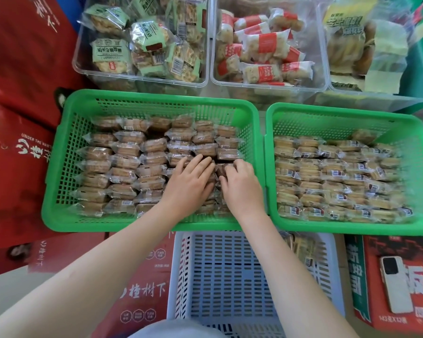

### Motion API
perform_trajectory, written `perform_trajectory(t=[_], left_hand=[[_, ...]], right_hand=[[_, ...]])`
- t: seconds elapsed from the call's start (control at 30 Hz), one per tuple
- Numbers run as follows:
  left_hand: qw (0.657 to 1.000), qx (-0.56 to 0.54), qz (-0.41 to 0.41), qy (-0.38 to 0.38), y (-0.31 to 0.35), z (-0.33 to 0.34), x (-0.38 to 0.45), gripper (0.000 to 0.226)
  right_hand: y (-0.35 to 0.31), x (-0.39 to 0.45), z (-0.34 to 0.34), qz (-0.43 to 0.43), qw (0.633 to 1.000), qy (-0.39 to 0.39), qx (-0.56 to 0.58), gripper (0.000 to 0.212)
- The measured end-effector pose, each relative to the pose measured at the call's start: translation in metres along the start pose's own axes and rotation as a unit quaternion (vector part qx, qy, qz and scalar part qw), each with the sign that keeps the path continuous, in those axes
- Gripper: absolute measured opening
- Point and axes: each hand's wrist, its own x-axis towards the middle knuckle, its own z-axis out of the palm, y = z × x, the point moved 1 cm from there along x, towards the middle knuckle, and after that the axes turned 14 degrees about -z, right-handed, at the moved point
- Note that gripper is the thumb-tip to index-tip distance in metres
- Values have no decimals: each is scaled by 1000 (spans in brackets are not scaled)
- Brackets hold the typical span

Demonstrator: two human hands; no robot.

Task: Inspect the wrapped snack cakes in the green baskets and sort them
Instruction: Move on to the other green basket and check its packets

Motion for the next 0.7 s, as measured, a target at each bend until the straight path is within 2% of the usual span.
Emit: perform_trajectory(t=[0.1,0.2,0.3,0.4,0.53,0.63,0.7], left_hand=[[999,29,0,-25,2,-3,0,56],[999,40,-4,-25,7,-6,-1,56],[1000,0,-10,-20,8,-5,-2,54],[999,12,-10,-39,10,-9,2,63],[997,42,-4,-59,10,-13,4,78],[999,13,4,-41,7,-15,7,71],[998,2,8,-56,5,-16,10,66]], right_hand=[[0,-2,-2,-25,999,-4,-36,9],[2,6,-10,-35,998,-22,-44,15],[10,23,-19,-25,999,17,-18,20],[20,37,-19,-28,999,42,-4,15],[30,46,-12,-69,997,16,-19,11],[33,50,-9,-67,997,27,-21,10],[35,52,-9,-63,997,34,-8,8]])
